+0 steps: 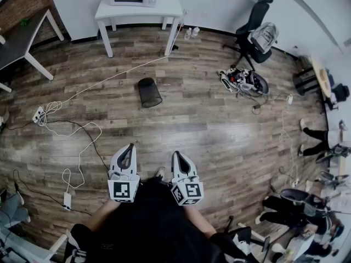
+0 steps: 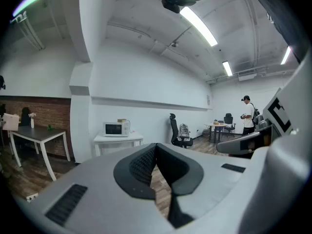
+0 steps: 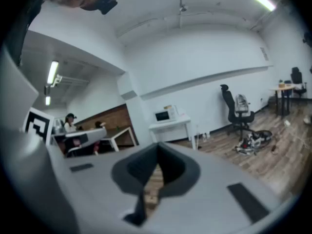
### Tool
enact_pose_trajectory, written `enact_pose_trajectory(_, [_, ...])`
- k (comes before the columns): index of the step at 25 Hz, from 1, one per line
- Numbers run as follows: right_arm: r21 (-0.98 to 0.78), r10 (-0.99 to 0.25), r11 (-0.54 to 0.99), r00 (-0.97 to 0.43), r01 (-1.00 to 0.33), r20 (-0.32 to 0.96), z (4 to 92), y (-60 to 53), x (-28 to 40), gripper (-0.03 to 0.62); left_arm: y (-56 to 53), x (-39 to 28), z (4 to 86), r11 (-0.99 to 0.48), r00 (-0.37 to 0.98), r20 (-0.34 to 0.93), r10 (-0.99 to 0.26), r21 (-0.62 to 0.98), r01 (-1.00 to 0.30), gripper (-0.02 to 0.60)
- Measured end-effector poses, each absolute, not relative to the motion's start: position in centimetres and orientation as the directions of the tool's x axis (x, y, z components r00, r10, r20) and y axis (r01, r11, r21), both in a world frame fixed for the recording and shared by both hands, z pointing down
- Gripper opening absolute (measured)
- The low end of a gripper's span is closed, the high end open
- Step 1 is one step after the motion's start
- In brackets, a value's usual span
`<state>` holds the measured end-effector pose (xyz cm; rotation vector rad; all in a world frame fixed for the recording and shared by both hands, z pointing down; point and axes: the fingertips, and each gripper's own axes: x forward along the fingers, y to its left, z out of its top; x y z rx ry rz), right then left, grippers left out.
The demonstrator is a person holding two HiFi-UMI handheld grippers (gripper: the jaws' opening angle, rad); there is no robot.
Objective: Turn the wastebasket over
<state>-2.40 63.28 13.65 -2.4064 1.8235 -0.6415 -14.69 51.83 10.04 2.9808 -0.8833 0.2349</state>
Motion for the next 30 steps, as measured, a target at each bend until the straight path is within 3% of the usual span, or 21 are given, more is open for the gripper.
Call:
enact_pose_trajectory(15, [-0.302, -0.936, -0.294, 0.208, -0.907, 0.284, 13.5, 61.8, -2.5, 0.032, 50.3, -14.9, 9.9, -0.818, 0.813, 0.166, -0.558, 0.051, -0.572, 0.034])
enact_pose_trajectory(30, [-0.294, -0.926, -0.322, 0.235, -0.9, 0.294, 13.5, 56.1, -6.8, 0.034, 43.9, -19.1, 10.8, -0.826, 0.825, 0.171, -0.538, 0.089, -0.557, 0.034])
